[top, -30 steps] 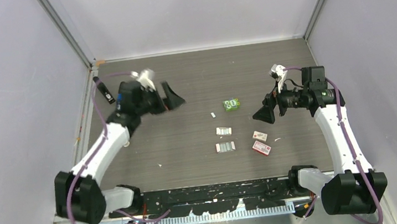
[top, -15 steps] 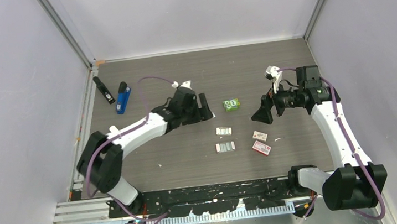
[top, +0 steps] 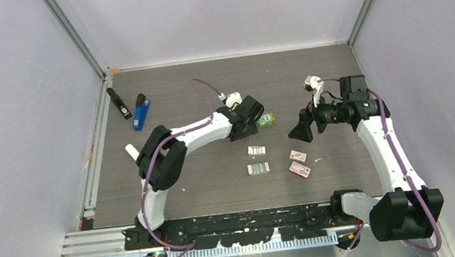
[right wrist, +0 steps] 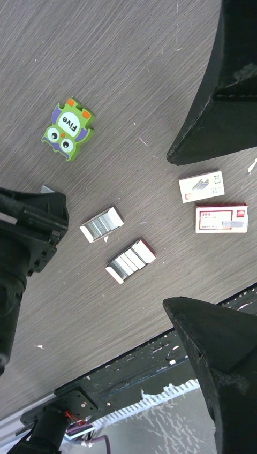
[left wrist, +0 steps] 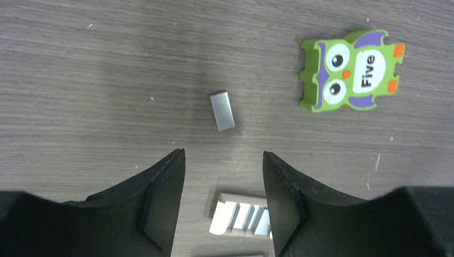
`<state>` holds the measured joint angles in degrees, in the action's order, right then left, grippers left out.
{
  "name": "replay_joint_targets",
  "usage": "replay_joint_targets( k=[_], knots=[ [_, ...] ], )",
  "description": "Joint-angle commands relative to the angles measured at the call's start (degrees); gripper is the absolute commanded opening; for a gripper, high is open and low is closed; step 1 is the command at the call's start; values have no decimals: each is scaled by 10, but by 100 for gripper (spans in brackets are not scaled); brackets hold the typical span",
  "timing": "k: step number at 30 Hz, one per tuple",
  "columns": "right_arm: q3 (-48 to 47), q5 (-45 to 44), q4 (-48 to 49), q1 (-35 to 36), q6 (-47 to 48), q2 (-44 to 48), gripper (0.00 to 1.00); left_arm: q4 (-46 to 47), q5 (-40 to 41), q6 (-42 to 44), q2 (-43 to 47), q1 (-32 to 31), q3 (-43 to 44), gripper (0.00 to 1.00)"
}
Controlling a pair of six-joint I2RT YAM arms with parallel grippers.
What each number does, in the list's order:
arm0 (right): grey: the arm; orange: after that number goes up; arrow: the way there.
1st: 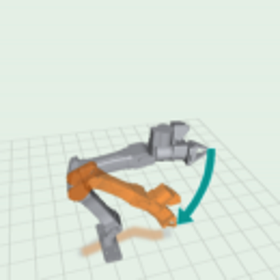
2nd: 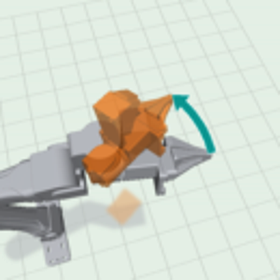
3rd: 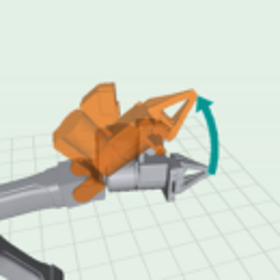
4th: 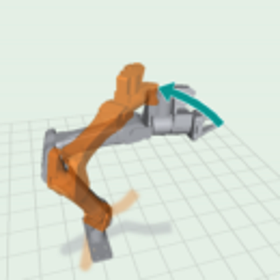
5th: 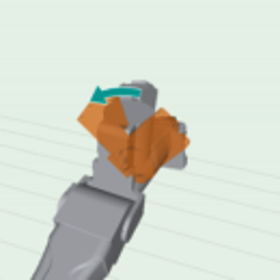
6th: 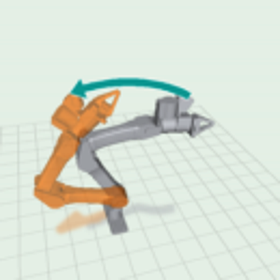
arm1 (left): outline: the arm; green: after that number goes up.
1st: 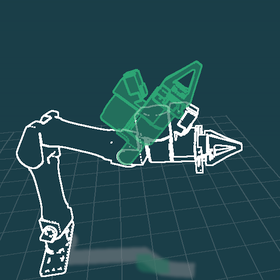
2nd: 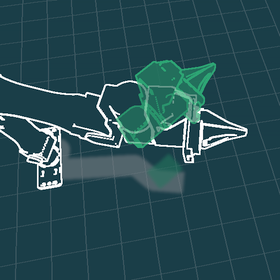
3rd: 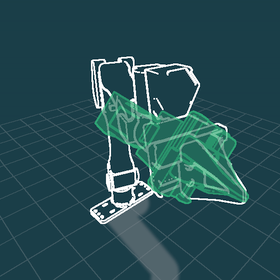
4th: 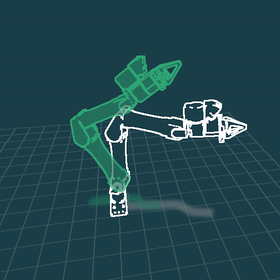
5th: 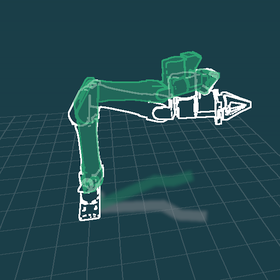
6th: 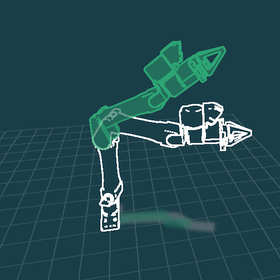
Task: Unload the staples from the stapler
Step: Pick up the staple from the center of the board.
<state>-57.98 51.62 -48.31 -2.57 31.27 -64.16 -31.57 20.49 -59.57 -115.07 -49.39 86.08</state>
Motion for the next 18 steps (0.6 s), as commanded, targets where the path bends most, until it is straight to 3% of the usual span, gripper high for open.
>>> replay_joint_targets(
  k=[1, 9, 18],
  knots=[
    [-14, 43, -78, 3, 114, 8, 97, -60, 44, -20, -42, 1, 66, 56],
    [-15, 45, -81, 3, 117, 12, 97, -147, 63, -26, -120, 2, 179, 50],
    [-17, 45, -85, 3, 121, 12, 97, -155, 76, -29, -141, 3, 206, 43]
  ],
)
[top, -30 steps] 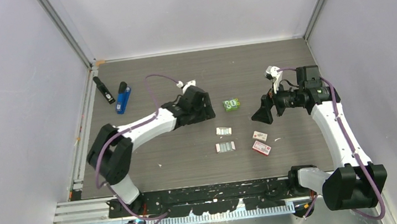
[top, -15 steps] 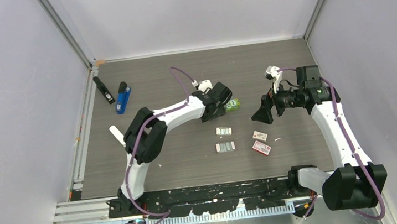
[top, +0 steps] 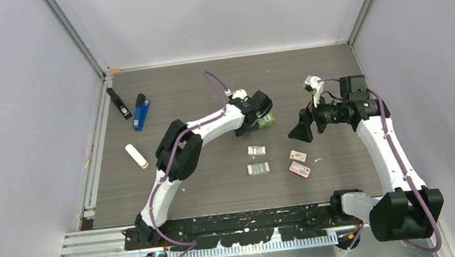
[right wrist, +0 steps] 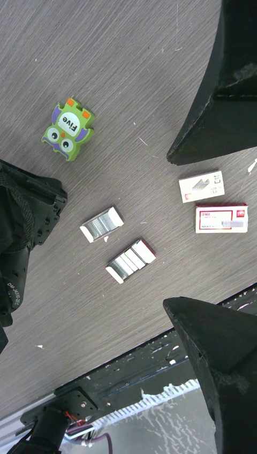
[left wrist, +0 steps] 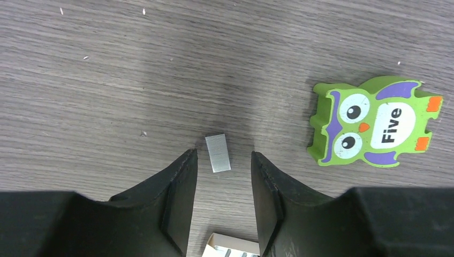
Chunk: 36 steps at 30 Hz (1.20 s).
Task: Unload the staples from the stapler
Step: Pick up the staple from the center of the board.
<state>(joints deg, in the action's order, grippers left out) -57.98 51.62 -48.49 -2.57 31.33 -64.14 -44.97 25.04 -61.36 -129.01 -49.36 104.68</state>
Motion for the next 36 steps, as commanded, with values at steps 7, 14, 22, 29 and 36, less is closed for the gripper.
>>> replay_joint_targets(
  k=[7, 14, 22, 29, 36],
  knots=[
    [-17, 45, -85, 3, 123, 11, 97, -16, 27, -10, -8, 9, 18, 38],
    [-17, 46, -85, 3, 123, 10, 97, -4, 20, -7, -14, 12, 18, 35],
    [-17, 46, -86, 3, 123, 9, 97, 1, 13, -8, -19, 16, 16, 27],
    [-18, 46, -87, 3, 124, 9, 97, 12, 4, -1, -9, 16, 6, 19],
    [-18, 48, -89, 3, 126, 9, 97, 55, 7, 61, 45, 15, -50, 11]
  ],
)
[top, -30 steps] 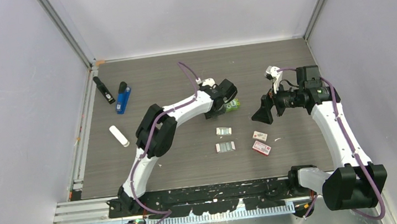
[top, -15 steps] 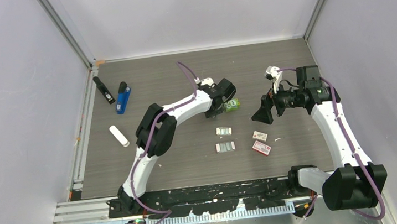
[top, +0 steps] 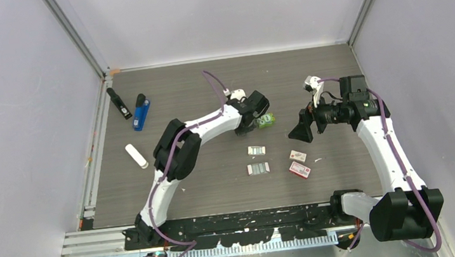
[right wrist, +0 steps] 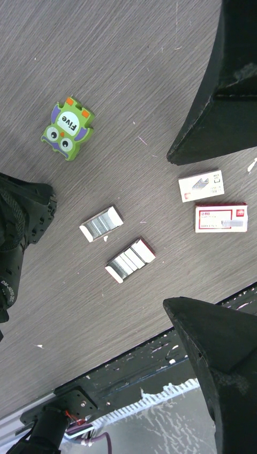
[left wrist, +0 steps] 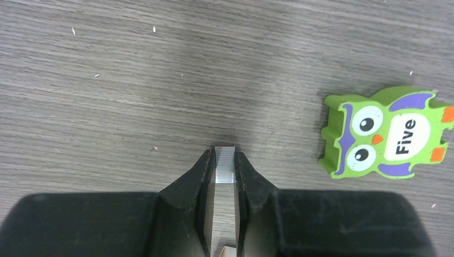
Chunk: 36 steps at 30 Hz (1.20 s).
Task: Unload the staples from the stapler
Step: Pick up the staple from the center of the board.
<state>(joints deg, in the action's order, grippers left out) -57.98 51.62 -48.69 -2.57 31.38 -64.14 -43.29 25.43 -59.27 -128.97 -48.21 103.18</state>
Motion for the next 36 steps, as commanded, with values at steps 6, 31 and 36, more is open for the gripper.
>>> replay_joint_targets(
  k=[6, 31, 36],
  knots=[
    [-19, 54, -90, 3, 127, 9, 97, 95, -3, 125, 128, 3, -128, 6],
    [-31, 69, -122, 3, 148, -4, 97, 336, -163, 247, 340, -21, -405, 0],
    [-31, 68, -122, 3, 147, -4, 97, 367, -144, 218, 360, -40, -433, 0]
  ],
)
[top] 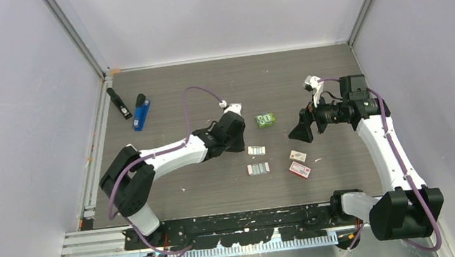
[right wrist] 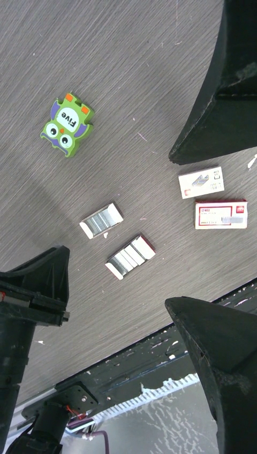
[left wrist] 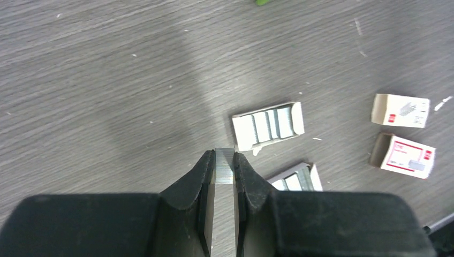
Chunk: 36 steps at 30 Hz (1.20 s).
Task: Unload the staples from the stapler
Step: Pick up the staple from the center of the board, then place the staple in the staple box.
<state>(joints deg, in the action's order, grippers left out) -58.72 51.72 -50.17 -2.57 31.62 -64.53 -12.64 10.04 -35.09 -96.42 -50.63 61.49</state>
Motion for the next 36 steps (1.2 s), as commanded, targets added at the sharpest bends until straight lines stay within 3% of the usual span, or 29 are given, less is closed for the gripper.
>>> replay_joint_targets(
  k=[1, 19, 36],
  knots=[
    [-24, 67, -107, 3, 145, 0, 97, 63, 18, -33, 36, -20, -18, 0],
    [-23, 68, -108, 3, 148, 0, 97, -23, 235, -141, -51, -130, 83, 0],
    [-24, 68, -110, 3, 151, -1, 97, -28, 238, -135, -100, -140, 120, 1]
  ],
)
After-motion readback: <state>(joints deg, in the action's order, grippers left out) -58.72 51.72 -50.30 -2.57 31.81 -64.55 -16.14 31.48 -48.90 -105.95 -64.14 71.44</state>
